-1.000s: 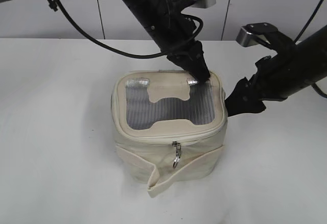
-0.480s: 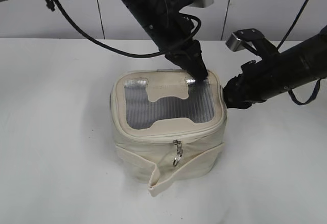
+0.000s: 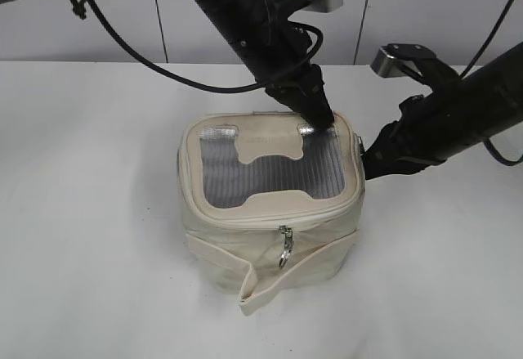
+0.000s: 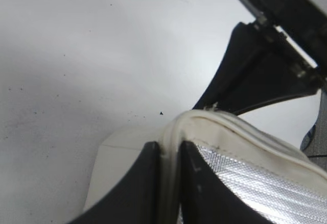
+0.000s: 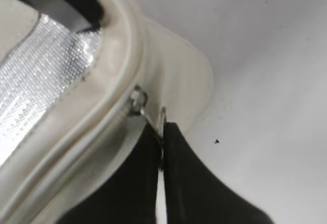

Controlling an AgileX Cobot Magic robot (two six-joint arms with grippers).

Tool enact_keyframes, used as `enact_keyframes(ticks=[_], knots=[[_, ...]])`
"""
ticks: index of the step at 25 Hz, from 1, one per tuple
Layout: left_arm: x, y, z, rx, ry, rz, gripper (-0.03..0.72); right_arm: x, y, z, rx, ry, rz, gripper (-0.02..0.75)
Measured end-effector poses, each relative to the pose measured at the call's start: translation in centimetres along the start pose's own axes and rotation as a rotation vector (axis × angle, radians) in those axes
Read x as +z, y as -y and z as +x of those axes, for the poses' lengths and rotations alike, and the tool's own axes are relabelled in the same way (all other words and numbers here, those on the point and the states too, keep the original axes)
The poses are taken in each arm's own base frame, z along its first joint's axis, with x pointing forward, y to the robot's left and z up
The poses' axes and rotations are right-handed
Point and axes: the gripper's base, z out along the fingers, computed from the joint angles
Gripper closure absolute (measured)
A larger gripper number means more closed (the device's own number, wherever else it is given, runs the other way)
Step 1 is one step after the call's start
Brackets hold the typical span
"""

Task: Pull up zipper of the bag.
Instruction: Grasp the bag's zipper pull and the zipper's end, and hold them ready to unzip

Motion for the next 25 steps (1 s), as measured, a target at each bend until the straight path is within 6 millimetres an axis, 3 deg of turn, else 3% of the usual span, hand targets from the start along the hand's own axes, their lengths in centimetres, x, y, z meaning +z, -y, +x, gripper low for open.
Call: enact_keyframes(ticks=[7, 25], knots=[[0.0, 0.1, 0.0, -0.002, -0.002, 0.011, 0.601, -1.9, -1.1, 0.1, -0.006, -0.029, -0.028, 0.732], [0.1, 0.5, -0.1, -0.012, -0.007, 0.028, 0.604, -4.2, -3.4, 2.4, 0.007, -0.093, -0.076, 0.732]])
